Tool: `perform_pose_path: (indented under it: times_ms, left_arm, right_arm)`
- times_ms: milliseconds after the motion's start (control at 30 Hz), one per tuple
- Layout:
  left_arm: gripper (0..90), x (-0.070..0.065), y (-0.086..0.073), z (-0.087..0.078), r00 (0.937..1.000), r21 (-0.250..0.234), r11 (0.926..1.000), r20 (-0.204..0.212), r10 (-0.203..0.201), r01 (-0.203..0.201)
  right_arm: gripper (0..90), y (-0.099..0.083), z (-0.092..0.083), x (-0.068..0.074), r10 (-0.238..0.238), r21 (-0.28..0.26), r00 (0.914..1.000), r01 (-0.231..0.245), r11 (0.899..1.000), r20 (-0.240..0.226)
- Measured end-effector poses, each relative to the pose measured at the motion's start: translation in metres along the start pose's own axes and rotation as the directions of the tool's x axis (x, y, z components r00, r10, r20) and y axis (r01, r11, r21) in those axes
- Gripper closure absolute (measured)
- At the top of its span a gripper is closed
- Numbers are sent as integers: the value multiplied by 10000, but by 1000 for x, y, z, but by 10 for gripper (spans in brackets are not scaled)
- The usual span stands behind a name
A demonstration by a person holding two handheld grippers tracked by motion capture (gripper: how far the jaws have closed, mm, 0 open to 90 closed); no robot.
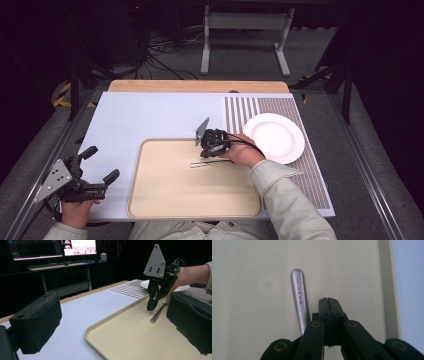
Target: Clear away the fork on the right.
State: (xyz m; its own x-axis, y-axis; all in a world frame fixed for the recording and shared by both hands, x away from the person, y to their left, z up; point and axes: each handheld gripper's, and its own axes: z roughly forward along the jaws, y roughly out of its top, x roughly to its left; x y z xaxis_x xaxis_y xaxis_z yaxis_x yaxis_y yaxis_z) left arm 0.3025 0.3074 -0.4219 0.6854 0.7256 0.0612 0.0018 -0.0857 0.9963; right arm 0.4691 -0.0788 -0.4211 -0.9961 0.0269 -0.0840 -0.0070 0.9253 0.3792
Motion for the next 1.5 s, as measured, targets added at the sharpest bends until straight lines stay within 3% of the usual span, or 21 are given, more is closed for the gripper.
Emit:
perform_pose_path:
  times_ms: [767,1167,1500]
  left_arm:
    - [7,0,0,0,10000,-8,10000,28,2,-2]
    - [7,-1,1,1,10000,-30,10000,49,-3,3]
    - [7,-1,1,2,10000,-50,10000,75,21,-21]
  right_arm:
    - [900,3,5,8,-131,219,9989,141,9997,-440]
    - [900,4,2,25,-536,520,9913,602,9968,-1198]
    - [900,0,-2,40,-769,790,9855,896,9928,-1514]
